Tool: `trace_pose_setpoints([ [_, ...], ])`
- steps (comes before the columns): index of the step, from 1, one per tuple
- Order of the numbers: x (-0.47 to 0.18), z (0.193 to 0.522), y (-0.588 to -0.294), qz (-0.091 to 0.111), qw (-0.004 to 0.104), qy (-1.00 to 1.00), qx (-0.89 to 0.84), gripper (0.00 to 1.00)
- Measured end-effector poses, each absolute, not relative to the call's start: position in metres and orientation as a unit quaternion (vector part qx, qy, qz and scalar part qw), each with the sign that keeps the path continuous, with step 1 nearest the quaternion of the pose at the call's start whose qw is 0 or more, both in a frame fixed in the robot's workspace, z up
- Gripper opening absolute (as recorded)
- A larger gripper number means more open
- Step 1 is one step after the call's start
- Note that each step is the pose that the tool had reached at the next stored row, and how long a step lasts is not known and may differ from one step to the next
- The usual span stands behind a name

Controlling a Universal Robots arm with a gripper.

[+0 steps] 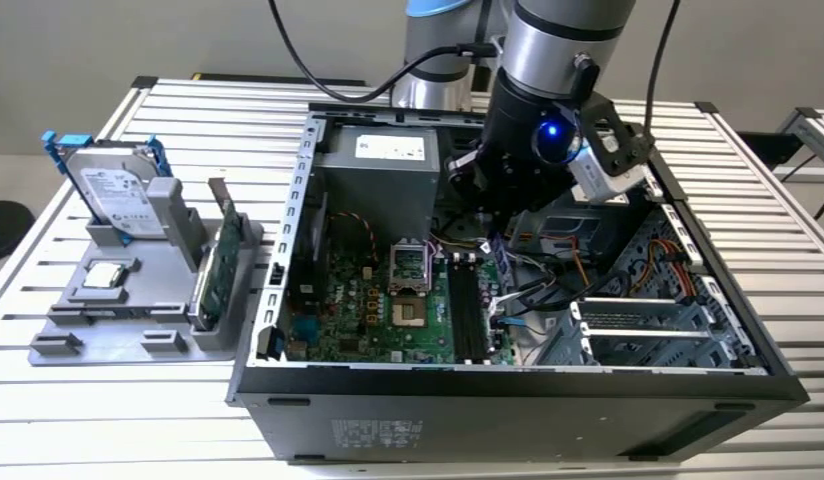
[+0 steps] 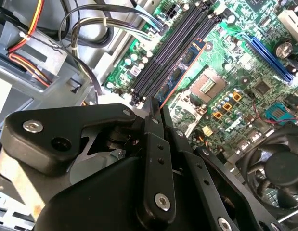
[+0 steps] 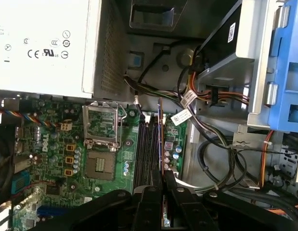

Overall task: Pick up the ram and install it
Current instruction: 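Insert the ram into the slot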

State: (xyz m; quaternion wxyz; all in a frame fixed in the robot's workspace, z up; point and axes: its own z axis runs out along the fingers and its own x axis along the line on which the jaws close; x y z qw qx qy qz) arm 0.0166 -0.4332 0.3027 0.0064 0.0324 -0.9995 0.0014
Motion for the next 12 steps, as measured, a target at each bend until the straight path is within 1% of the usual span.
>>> trace_pose_setpoints([
  [12, 0.0166, 0.297, -0.4333, 0.0, 0.006, -1.0, 0.009, 0.0],
])
